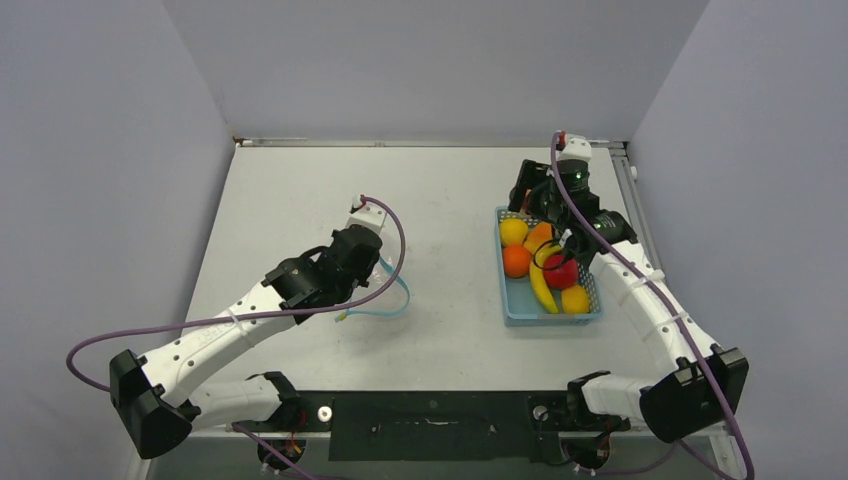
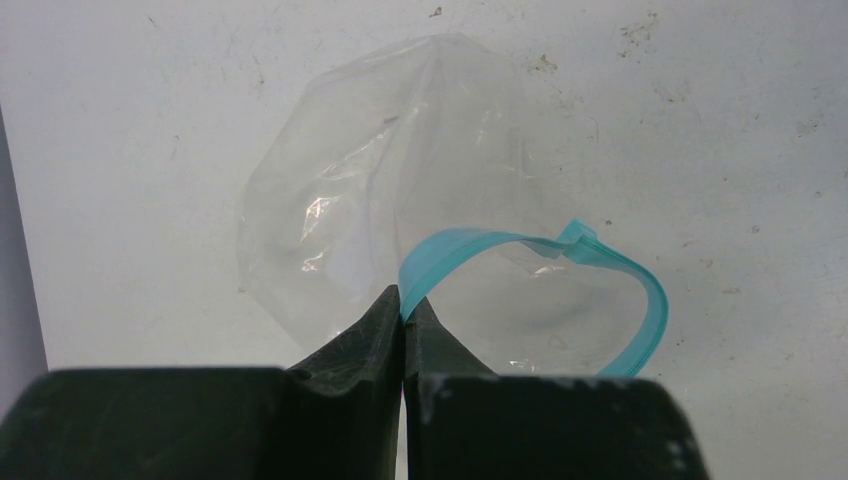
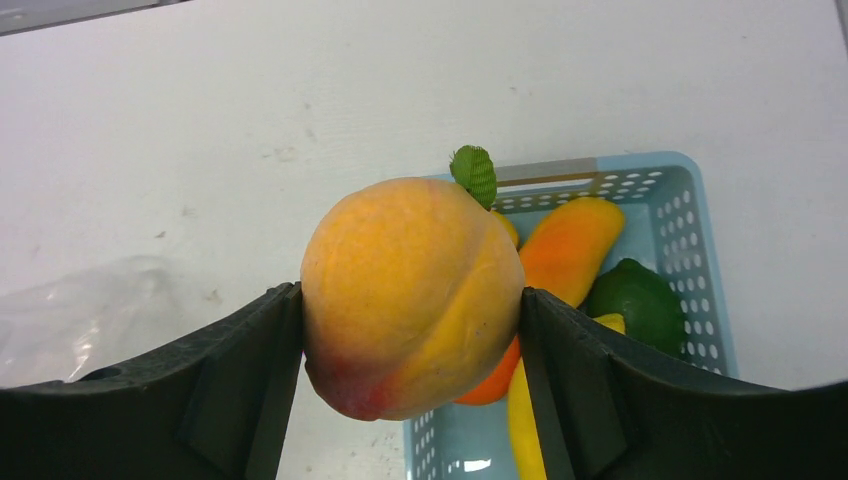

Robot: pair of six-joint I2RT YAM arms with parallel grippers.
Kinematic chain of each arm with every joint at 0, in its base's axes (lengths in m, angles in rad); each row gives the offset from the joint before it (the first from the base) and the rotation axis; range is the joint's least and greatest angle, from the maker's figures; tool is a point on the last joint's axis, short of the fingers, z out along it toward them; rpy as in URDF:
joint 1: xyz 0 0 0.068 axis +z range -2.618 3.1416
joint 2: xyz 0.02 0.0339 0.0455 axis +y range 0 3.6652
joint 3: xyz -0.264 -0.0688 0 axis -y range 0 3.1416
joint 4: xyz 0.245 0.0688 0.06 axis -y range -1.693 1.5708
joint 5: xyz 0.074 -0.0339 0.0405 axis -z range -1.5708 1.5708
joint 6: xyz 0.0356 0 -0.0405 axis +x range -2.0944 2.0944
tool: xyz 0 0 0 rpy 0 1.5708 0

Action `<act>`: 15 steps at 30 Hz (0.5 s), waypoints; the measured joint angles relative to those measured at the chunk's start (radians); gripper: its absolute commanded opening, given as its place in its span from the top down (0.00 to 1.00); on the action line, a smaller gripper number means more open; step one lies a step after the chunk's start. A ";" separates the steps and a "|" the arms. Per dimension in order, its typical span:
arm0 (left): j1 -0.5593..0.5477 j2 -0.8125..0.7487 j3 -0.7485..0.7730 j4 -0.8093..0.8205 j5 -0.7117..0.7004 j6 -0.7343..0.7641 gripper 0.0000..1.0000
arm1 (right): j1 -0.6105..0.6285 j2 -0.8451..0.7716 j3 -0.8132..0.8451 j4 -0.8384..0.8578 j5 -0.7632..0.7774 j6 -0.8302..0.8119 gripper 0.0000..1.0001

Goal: Place the food in the zip-top bag and seal the zipper
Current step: Pick up the fake fruit from the bin.

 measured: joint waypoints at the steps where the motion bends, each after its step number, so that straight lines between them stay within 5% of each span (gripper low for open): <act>1: 0.000 0.000 -0.001 0.000 -0.001 0.000 1.00 | 0.002 -0.016 0.000 0.002 -0.033 0.000 0.72; 15: 0.000 0.000 -0.004 0.006 -0.004 0.000 1.00 | 0.114 -0.096 -0.055 0.068 -0.441 0.003 0.69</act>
